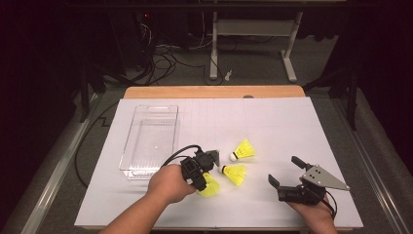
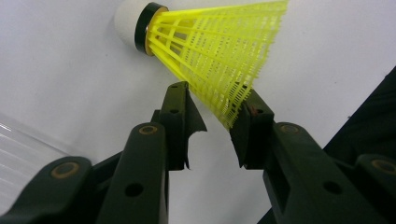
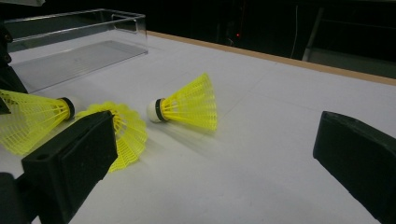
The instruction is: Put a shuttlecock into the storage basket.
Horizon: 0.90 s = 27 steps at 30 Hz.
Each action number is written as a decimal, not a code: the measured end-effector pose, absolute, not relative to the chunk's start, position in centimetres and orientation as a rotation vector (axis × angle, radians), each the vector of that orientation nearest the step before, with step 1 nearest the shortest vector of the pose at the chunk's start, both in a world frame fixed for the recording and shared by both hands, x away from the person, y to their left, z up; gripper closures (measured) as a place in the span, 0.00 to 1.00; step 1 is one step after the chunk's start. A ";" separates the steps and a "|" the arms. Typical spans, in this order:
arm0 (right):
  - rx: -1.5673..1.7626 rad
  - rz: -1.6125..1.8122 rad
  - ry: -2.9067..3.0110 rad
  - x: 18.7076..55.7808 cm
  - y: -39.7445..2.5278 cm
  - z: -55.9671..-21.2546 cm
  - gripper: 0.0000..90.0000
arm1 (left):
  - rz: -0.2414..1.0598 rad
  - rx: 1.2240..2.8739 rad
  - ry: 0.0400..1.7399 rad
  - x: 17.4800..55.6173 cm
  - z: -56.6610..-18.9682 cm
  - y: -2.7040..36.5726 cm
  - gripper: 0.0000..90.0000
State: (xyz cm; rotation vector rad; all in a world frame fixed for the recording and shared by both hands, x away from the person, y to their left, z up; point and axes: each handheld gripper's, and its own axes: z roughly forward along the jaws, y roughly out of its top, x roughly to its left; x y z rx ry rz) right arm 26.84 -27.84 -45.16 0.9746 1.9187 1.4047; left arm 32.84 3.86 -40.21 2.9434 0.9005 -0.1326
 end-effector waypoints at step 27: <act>0.973 1.409 1.920 26.9 -27.8 -45.2 0.00 | -0.111 2.945 0.980 33.0 -39.8 4.5 0.92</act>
